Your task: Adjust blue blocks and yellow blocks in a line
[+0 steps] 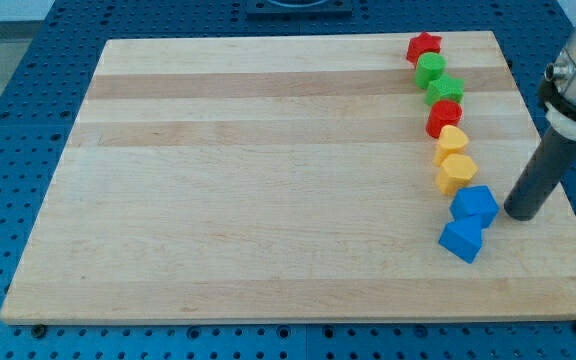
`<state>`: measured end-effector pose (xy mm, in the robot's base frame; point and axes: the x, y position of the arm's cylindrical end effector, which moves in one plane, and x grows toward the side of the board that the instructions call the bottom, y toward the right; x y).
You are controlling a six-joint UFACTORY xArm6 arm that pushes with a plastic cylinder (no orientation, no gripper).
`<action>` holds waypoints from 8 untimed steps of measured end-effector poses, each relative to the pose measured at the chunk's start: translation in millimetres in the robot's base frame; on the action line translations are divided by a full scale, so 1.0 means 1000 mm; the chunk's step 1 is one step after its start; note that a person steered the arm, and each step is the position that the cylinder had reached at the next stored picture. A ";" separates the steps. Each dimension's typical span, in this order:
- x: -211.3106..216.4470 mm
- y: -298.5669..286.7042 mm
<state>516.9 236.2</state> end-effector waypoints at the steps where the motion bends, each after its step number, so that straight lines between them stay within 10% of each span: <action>1: 0.004 0.000; 8: -0.010 -0.025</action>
<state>506.6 211.2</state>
